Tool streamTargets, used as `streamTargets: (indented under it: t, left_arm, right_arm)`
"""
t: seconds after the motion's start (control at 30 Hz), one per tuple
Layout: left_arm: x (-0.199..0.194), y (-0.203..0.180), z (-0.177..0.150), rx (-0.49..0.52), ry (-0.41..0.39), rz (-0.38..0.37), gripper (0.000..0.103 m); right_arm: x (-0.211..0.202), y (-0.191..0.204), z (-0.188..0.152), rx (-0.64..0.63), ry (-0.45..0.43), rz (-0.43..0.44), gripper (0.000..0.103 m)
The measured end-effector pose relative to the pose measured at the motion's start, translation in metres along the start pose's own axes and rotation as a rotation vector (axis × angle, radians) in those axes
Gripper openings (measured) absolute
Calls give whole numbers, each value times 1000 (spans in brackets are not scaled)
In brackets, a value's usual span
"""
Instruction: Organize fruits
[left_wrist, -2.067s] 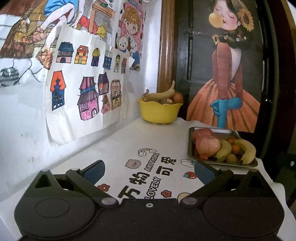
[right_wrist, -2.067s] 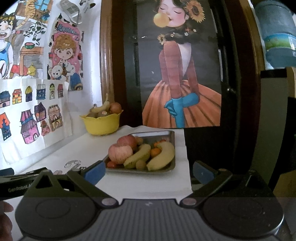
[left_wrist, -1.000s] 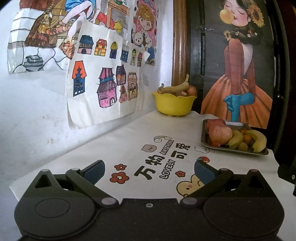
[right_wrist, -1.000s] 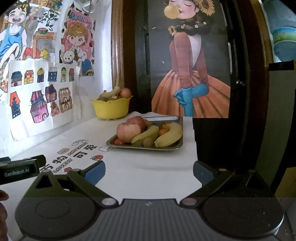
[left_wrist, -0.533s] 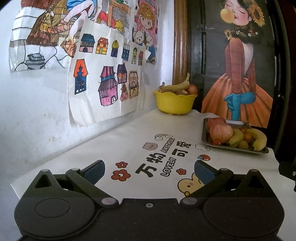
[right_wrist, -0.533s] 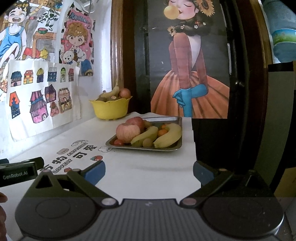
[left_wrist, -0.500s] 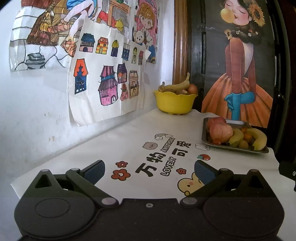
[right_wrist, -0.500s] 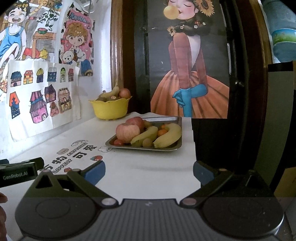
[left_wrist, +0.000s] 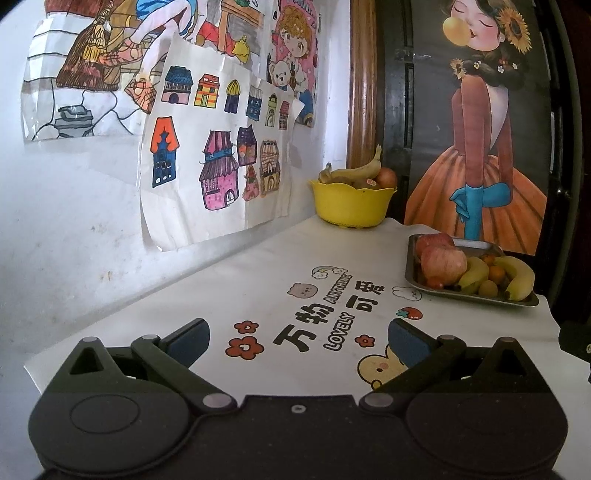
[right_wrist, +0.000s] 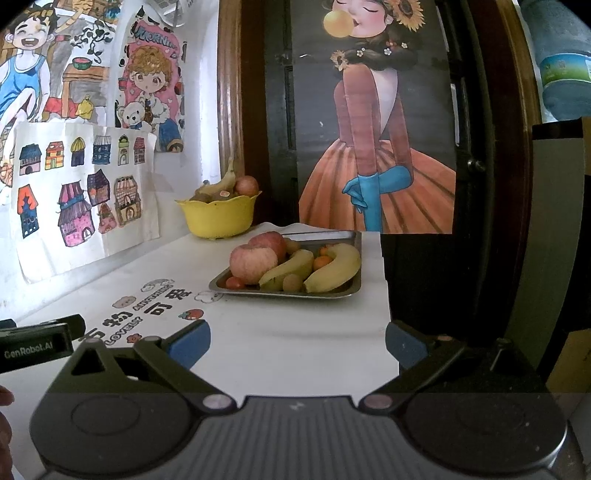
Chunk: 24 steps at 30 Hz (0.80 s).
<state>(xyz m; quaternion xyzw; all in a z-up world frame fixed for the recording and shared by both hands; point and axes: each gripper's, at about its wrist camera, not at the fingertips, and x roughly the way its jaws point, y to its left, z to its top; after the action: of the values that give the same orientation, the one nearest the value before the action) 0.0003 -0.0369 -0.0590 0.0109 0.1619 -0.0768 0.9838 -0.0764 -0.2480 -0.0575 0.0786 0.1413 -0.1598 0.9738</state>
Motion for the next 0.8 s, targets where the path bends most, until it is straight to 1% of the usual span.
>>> streamTargets:
  t: [0.8]
  left_arm:
    - [1, 2, 0, -3, 7, 4, 102]
  right_arm:
    - [1, 3, -2, 3, 10, -2, 103]
